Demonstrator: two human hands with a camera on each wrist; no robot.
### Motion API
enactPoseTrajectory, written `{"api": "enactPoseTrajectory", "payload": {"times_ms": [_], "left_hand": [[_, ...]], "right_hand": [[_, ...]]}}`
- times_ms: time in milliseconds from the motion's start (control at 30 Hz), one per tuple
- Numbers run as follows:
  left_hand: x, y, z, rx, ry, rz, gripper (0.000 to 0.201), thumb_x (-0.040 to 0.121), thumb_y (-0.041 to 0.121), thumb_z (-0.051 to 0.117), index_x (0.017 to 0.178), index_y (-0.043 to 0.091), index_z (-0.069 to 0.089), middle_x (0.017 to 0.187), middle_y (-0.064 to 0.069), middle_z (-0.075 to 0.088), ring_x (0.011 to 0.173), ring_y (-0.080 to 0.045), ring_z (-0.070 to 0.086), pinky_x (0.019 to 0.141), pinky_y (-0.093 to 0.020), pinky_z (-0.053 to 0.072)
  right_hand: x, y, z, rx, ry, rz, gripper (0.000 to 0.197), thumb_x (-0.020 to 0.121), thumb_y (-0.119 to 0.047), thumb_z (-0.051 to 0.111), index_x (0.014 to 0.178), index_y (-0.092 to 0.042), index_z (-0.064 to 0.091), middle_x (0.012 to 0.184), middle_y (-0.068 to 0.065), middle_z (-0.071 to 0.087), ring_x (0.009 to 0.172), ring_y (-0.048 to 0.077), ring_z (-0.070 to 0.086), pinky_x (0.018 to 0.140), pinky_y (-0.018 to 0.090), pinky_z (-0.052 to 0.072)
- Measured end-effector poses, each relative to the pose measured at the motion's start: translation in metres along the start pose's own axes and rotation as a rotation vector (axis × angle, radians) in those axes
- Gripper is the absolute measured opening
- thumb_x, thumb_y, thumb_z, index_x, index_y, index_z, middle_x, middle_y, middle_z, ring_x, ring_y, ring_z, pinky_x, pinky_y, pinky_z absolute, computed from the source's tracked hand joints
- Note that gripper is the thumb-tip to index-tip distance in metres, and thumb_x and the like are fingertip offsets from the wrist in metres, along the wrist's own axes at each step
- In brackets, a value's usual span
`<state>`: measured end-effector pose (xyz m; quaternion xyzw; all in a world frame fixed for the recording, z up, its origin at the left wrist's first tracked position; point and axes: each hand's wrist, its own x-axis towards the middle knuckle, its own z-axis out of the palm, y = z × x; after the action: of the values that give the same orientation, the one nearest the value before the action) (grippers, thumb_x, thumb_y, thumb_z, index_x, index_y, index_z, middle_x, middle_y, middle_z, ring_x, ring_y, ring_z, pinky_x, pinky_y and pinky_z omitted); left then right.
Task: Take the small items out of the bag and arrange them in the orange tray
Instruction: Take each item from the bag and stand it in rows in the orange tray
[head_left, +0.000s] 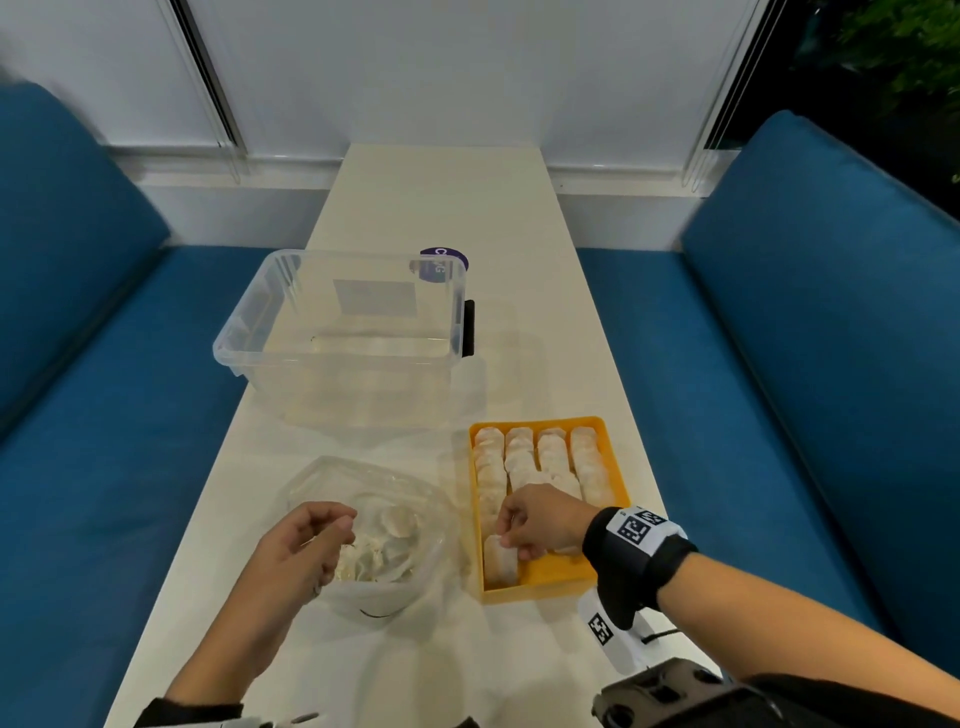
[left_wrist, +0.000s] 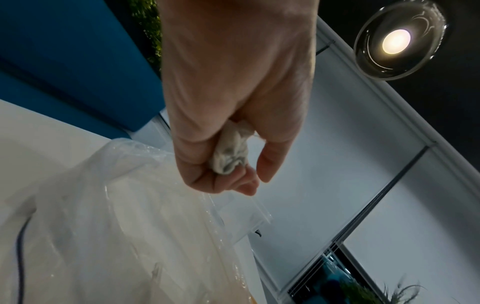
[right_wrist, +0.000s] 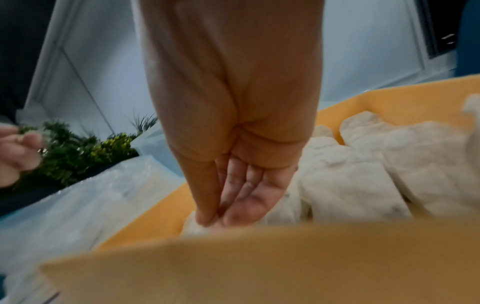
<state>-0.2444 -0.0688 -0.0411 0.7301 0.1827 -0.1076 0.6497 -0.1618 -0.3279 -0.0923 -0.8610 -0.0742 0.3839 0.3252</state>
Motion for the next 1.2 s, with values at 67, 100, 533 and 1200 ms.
{"api": "enactPoseTrajectory", "payload": {"times_ms": [67, 100, 533, 1200], "left_hand": [[0.001, 0.001, 0.001, 0.000, -0.007, -0.004, 0.011, 0.092, 0.015, 0.055, 0.096, 0.011, 0.064, 0.081, -0.007, 0.058, 0.065, -0.017, 0.040, 0.059, -0.026, 0.035], [0.001, 0.001, 0.001, -0.001, -0.010, -0.003, 0.011, 0.092, 0.015, 0.055, 0.095, 0.012, 0.064, 0.081, -0.007, 0.058, 0.065, -0.017, 0.040, 0.059, -0.026, 0.035], [0.011, 0.021, 0.022, -0.315, -0.150, -0.049, 0.037, 0.096, 0.033, 0.037, 0.095, 0.006, 0.063, 0.069, -0.002, 0.058, 0.061, -0.013, 0.046, 0.062, -0.028, 0.038], [0.000, 0.037, 0.035, -0.340, -0.265, 0.076, 0.038, 0.077, 0.029, 0.058, 0.111, 0.011, 0.056, 0.098, -0.009, 0.065, 0.089, -0.025, 0.063, 0.089, -0.038, 0.047]], "right_hand": [[0.004, 0.000, 0.002, 0.010, 0.031, 0.003, 0.011, 0.088, -0.007, 0.062, 0.082, -0.015, 0.057, 0.062, -0.001, 0.059, 0.047, 0.004, 0.056, 0.049, 0.018, 0.046], [0.006, 0.000, 0.003, 0.004, 0.051, -0.005, 0.011, 0.088, -0.008, 0.063, 0.081, -0.015, 0.057, 0.061, -0.001, 0.059, 0.044, 0.001, 0.055, 0.049, 0.017, 0.046], [-0.027, -0.042, -0.004, -0.058, 0.438, -0.323, 0.007, 0.092, -0.022, 0.057, 0.095, -0.017, 0.061, 0.084, -0.007, 0.057, 0.065, 0.003, 0.048, 0.061, 0.010, 0.040], [-0.045, -0.096, 0.023, 0.438, 0.341, -0.431, 0.013, 0.085, -0.019, 0.069, 0.091, -0.024, 0.058, 0.072, -0.008, 0.055, 0.059, 0.006, 0.056, 0.055, 0.016, 0.046]]}}
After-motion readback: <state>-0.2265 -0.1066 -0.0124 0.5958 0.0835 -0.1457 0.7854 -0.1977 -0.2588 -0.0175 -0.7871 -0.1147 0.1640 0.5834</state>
